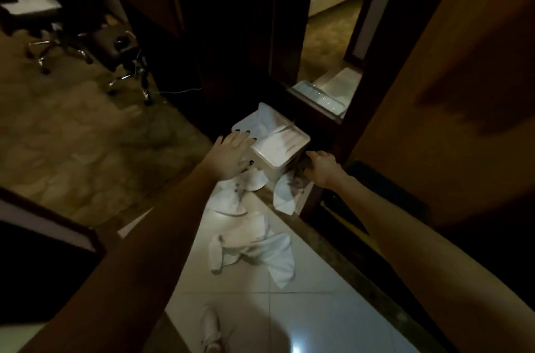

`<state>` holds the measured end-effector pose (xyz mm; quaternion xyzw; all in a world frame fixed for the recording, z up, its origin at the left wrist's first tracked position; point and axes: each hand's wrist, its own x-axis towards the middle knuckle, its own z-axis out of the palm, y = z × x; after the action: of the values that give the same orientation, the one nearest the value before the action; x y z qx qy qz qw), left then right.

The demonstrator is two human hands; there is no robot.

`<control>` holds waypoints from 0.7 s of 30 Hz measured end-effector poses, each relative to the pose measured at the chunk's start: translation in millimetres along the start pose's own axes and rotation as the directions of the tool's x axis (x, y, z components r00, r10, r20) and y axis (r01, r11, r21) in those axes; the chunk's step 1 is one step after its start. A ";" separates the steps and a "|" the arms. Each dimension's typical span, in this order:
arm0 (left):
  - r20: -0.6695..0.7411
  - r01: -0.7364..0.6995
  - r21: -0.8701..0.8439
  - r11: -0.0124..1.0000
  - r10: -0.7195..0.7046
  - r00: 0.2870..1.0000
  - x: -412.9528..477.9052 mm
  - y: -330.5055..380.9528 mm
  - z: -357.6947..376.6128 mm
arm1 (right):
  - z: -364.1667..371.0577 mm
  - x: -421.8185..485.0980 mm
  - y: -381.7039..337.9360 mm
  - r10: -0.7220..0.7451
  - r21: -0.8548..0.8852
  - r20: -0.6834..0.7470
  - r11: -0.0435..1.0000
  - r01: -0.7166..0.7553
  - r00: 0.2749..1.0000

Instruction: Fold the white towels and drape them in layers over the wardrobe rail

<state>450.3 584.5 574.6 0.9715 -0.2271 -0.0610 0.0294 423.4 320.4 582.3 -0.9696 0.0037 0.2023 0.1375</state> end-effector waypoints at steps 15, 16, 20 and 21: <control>0.275 -0.286 -0.106 0.952 0.305 0.912 125.8 -63.8 134.0 | 172.6 95.1 5.2 0.268 0.074 0.156 0.956 -0.282 0.951; 0.276 -0.302 -0.114 0.946 0.322 0.906 138.8 -63.2 150.8 | 178.9 103.2 12.1 0.264 0.058 0.149 0.960 -0.275 0.953; 0.312 -0.306 -0.147 0.940 0.338 0.888 189.5 -63.1 232.4 | 228.2 166.5 48.7 0.321 0.122 0.166 0.932 -0.342 0.933; 0.315 -0.304 -0.153 0.940 0.338 0.887 200.5 -65.0 255.4 | 242.7 184.1 56.5 0.343 0.166 0.169 0.914 -0.369 0.924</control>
<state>623.4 546.0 295.0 0.8931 -0.3828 -0.2314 0.0484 493.9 340.0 281.2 -0.9184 0.1908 0.2884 0.1924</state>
